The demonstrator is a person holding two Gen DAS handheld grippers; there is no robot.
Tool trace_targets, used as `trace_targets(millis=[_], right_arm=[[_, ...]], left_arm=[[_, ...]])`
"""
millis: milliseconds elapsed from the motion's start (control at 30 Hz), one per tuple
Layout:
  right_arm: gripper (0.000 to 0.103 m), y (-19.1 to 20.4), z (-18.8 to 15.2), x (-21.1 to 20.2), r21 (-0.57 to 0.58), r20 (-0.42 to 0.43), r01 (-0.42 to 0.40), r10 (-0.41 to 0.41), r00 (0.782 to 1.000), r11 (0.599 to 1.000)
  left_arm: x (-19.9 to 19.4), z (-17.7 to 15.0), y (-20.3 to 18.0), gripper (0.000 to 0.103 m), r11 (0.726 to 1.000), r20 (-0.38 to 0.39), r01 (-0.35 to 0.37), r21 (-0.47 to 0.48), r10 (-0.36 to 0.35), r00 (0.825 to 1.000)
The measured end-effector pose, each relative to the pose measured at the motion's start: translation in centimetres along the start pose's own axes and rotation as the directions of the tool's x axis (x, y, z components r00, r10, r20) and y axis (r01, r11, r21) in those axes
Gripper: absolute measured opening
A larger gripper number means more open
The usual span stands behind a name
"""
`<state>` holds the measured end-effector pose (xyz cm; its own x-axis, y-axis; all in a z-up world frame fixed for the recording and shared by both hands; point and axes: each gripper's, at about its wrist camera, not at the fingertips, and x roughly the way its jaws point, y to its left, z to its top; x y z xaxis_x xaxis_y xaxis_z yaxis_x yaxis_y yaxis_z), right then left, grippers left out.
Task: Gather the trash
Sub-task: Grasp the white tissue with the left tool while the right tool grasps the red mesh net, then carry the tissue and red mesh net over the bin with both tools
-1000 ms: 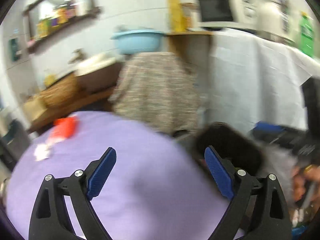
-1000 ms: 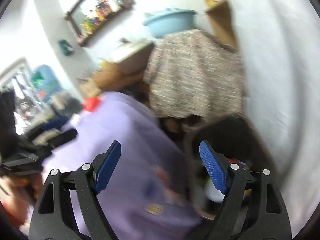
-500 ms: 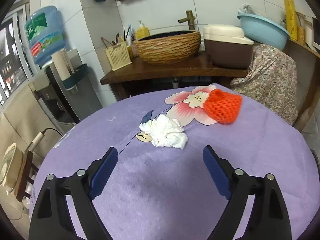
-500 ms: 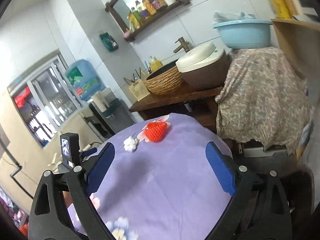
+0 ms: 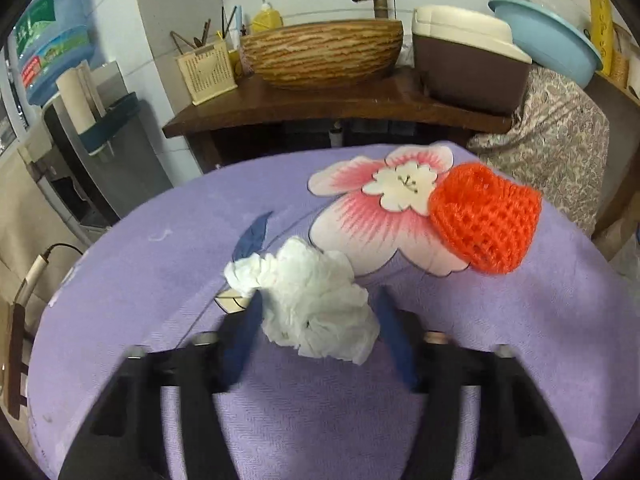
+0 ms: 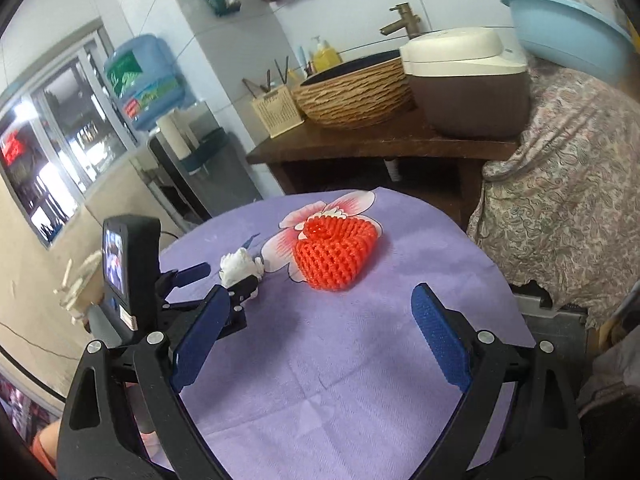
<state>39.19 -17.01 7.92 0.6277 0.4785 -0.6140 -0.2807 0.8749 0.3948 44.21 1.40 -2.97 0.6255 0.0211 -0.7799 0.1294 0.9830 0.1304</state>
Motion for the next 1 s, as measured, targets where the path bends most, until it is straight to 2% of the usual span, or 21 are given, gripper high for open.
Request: trace_targets(millis=[67, 200, 333, 467, 733, 800, 833, 867, 933, 1000], right_arm=[[0.091, 0.3, 0.0, 1.5, -0.019, -0.021, 0.011, -0.011, 1.0, 1.0], [0.091, 0.3, 0.0, 4.3, -0.026, -0.058, 0.029, -0.031, 0.998, 0.999], [0.091, 1.1, 0.1, 7.3, -0.067, -0.098, 0.048, -0.054, 0.994, 0.997], [0.091, 2.0, 0.7, 9.7, -0.101, -0.102, 0.116, -0.126, 0.987, 0.988], [0.091, 2.4, 1.2, 13.0, -0.124, -0.143, 0.188, -0.205, 0.968, 0.974], [0.075, 2.4, 1.0, 13.2, -0.128, -0.141, 0.19, -0.207, 0.968, 0.973], [0.056, 2.4, 0.9, 13.2, -0.138, -0.141, 0.194, -0.214, 0.967, 0.971], [0.045, 2.4, 0.7, 13.2, -0.151, -0.139, 0.206, -0.227, 0.964, 0.967], [0.033, 2.3, 0.5, 12.6, -0.15, -0.127, 0.21, -0.229, 0.965, 0.966], [0.03, 2.0, 0.3, 11.6, -0.132, -0.11, 0.199, -0.214, 0.971, 0.971]], left_arm=[[-0.1, -0.5, 0.6, 0.023, 1.0, 0.015, -0.011, -0.007, 0.011, 1.0], [-1.4, -1.4, 2.4, 0.018, 0.996, 0.045, 0.05, -0.069, -0.047, 0.998], [-3.1, -2.6, 4.0, 0.017, 0.987, 0.064, 0.112, -0.117, -0.105, 0.992], [-4.6, -3.8, 4.7, 0.017, 0.983, 0.084, 0.139, -0.116, -0.13, 0.988], [-6.2, -5.5, 4.9, 0.017, 0.977, 0.118, 0.177, -0.121, -0.163, 0.979], [-6.3, -6.0, 4.7, 0.017, 0.974, 0.118, 0.189, -0.127, -0.174, 0.978], [-6.3, -6.2, 4.6, 0.017, 0.974, 0.119, 0.187, -0.125, -0.173, 0.978], [-6.4, -6.4, 4.5, 0.018, 0.975, 0.12, 0.186, -0.123, -0.171, 0.978], [-6.6, -6.8, 4.3, 0.017, 0.973, 0.12, 0.194, -0.128, -0.18, 0.976], [-7.0, -7.1, 4.2, 0.017, 0.969, 0.121, 0.205, -0.135, -0.189, 0.974]])
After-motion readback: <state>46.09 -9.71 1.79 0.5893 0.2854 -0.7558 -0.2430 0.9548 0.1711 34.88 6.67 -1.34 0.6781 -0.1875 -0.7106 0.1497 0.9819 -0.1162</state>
